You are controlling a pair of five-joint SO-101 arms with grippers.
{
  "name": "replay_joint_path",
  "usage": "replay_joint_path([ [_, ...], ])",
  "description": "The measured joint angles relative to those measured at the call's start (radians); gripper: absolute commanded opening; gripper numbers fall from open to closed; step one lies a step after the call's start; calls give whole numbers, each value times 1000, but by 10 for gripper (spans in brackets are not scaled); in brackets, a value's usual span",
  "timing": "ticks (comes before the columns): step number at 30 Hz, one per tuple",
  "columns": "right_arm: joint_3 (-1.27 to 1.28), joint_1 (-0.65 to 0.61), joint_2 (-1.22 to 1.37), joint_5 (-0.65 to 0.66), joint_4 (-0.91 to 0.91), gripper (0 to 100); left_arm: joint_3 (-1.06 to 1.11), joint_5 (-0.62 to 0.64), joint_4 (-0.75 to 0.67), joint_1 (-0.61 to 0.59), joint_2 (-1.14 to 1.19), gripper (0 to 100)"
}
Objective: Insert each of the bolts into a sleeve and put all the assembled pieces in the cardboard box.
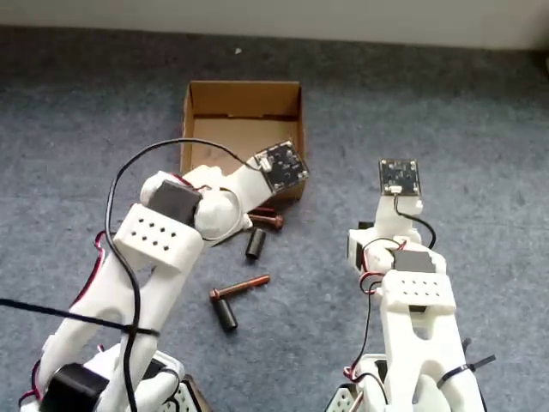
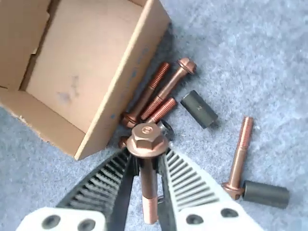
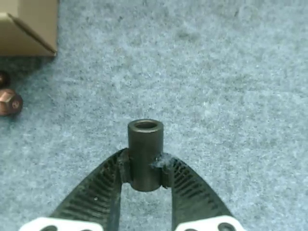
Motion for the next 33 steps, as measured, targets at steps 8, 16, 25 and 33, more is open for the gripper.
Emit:
replay_joint_path([
  [8,0,-103,0,-152,81,6,2,250,0,0,-213,6],
  [16,-12,-114,-110,-236,91,5,184,453,-183,0,-474,6],
  [25,130,-189,-566,-242,91,5,416,575,-351,0,-666,6],
  [33,215,-353,-804,-242,91,5,419,674,-427,0,-761,6],
])
